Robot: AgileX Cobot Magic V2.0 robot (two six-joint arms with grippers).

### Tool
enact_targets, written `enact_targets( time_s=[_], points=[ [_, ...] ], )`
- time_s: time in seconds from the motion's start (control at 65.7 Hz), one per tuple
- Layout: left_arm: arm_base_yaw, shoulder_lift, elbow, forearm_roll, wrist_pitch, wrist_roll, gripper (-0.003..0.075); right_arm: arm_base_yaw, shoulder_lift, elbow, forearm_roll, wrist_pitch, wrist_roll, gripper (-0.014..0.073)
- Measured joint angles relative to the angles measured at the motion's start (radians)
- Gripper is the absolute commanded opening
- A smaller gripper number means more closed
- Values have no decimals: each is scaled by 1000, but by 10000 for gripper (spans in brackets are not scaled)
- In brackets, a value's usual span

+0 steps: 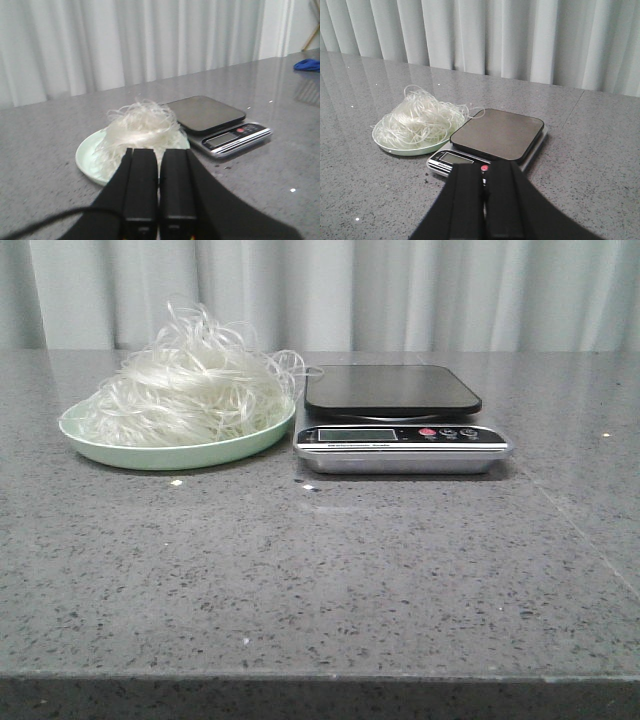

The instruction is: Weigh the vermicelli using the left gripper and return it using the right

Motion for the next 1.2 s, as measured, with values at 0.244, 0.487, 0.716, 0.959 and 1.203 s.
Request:
enact_targets(
  time_s=[0.244, 0.487, 0.716, 0.959, 1.203],
  points=[
    [319, -40, 144, 21, -61, 0, 127, 0, 0, 0, 0, 0, 0, 168],
    [578, -138, 296, 24, -130, 0, 127, 0, 0, 2, 0, 0, 0, 167],
    [599, -138, 296, 24, -143, 0, 127, 0, 0, 2, 0, 2, 0, 167],
    [599, -138, 296, 24, -206, 0, 127, 0, 0, 2, 0, 2, 0, 167],
    [599, -138, 296, 24, -214, 0, 127, 0, 0, 2, 0, 2, 0, 167]
  ],
)
